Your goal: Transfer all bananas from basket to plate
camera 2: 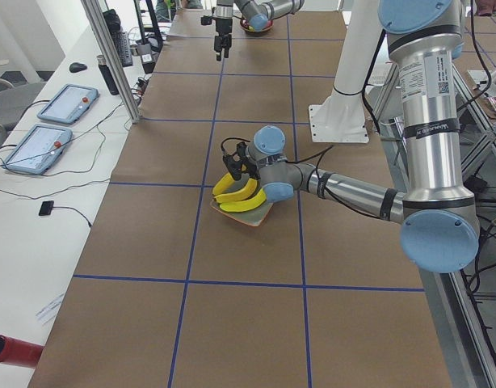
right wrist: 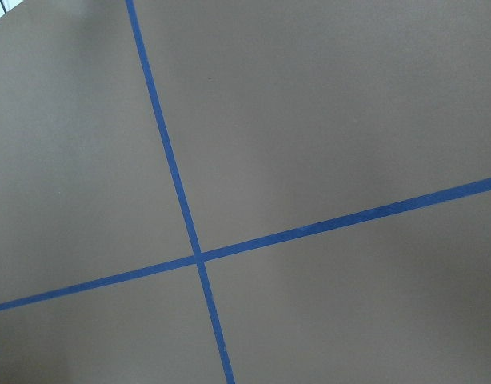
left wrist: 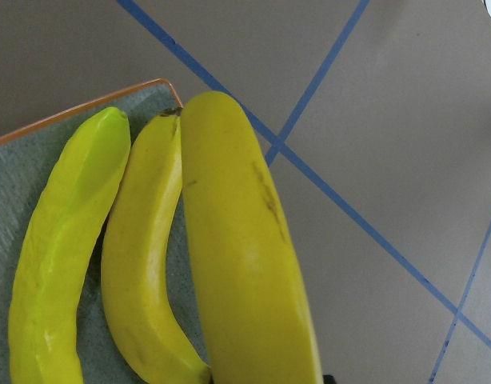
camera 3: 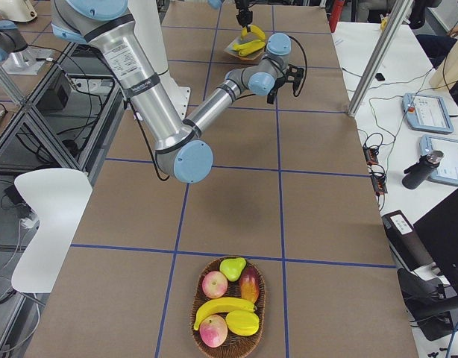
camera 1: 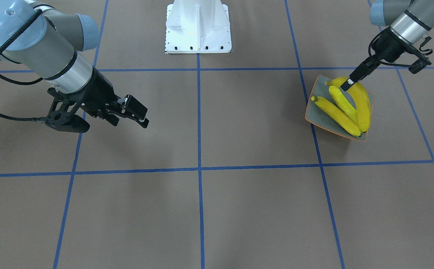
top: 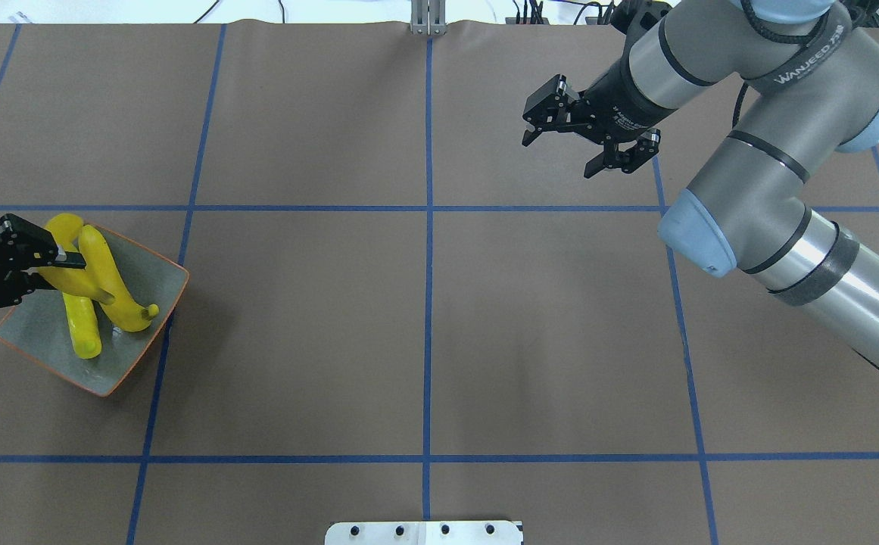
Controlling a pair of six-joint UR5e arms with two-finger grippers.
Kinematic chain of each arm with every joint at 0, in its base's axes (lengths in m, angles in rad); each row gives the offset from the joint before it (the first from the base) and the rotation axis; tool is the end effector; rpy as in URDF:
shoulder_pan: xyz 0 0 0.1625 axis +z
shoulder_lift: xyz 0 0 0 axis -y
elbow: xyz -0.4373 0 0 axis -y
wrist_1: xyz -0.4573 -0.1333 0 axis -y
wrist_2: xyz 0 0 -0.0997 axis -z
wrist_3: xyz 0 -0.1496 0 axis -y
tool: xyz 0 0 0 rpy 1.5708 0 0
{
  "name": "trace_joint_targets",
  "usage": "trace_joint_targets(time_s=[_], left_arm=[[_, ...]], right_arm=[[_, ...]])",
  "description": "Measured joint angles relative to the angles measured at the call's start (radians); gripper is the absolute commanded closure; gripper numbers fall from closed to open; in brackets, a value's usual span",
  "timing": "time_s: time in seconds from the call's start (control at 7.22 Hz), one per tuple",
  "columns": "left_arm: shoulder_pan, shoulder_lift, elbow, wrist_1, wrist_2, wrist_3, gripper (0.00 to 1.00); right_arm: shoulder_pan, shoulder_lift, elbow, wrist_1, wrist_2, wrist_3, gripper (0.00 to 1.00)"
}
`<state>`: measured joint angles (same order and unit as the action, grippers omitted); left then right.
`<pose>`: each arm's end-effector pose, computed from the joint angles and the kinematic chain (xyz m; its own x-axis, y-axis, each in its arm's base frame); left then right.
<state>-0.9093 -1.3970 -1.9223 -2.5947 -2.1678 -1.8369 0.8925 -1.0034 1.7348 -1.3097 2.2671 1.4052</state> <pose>0.2842 -0.4452 0.4640 0.1270 -0.5171 -0.8464 0.3772 0.8144 -0.4410 -0.4264 -0.5887 0.2051 0.3812 0.2715 0.8837 -0.2003 0.9575 -0.2077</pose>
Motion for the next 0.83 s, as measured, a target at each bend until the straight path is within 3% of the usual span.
trace_joint_targets(time_s=[0.28,0.55,0.69,0.83], left_arm=[[0.022,-0.005,0.021,0.002,0.002,-0.002,0.96],[0.029,-0.007,0.027,0.002,0.002,-0.003,0.76],[0.032,-0.008,0.027,0.001,0.002,-0.003,0.43],[0.033,-0.008,0.028,0.0,0.002,0.0,0.17]], right_arm=[[-0.003,-0.008,0.0,0.001,0.001,0.0,0.0],[-0.004,-0.009,0.003,0.001,0.002,0.0,0.0],[-0.004,-0.009,0.004,0.001,0.002,0.0,0.0],[-0.004,-0.009,0.007,0.001,0.002,0.0,0.0]])
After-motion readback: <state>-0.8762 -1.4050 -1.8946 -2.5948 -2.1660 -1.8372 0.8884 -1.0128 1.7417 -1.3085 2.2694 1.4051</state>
